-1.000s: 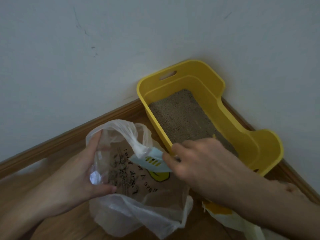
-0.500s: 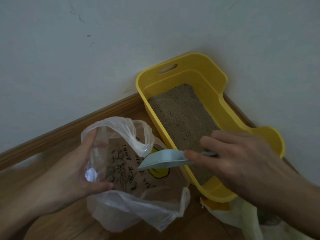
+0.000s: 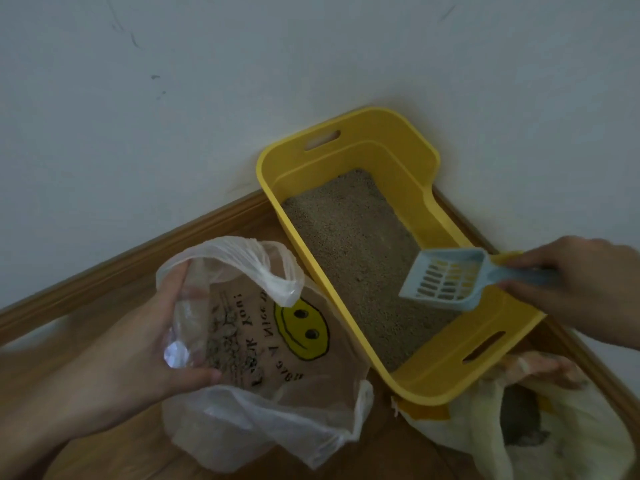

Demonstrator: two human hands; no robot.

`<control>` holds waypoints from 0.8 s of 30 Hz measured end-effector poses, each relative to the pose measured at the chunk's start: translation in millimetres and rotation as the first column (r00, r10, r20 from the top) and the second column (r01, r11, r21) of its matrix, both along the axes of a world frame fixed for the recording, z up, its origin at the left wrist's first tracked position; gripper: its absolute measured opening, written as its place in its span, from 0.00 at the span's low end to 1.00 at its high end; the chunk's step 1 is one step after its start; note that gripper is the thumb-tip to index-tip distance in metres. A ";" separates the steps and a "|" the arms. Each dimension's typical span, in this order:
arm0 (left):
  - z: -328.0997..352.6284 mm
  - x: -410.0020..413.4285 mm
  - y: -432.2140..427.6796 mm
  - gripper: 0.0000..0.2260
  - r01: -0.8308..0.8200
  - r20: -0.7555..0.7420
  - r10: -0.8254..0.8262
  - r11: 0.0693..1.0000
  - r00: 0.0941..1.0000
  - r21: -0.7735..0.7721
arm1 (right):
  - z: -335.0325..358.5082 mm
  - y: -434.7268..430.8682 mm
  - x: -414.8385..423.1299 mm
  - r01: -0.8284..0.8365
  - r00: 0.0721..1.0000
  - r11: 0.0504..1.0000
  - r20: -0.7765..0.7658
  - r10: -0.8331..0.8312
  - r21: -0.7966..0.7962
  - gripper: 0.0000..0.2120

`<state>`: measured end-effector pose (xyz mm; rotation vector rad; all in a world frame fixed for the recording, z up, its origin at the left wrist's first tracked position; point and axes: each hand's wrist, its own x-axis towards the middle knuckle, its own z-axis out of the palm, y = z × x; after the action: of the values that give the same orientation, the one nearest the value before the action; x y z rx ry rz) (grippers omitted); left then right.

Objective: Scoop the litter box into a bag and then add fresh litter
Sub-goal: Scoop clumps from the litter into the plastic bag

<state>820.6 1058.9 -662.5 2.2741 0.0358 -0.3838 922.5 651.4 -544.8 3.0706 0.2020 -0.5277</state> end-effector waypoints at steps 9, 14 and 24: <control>-1.9 -2.1 2.0 0.56 -0.019 0.011 0.019 1.000 1.000 -0.018 | -93.6 12.8 9.1 0.039 0.988 0.999 -0.151 -0.040 -0.009 0.12; -0.7 -0.9 2.5 0.56 -0.010 0.007 0.010 1.000 1.000 -0.015 | -117.4 13.5 9.4 0.071 0.988 0.997 -0.135 -0.072 -0.015 0.12; 0.5 -1.9 -0.5 0.55 -0.023 0.016 0.023 1.000 1.000 -0.013 | -161.0 22.4 11.6 0.140 0.988 0.985 -0.085 -0.132 0.098 0.12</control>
<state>818.7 1058.4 -662.0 2.2626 0.0508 -0.3523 934.1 673.8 -705.8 3.1836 0.0203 -0.6651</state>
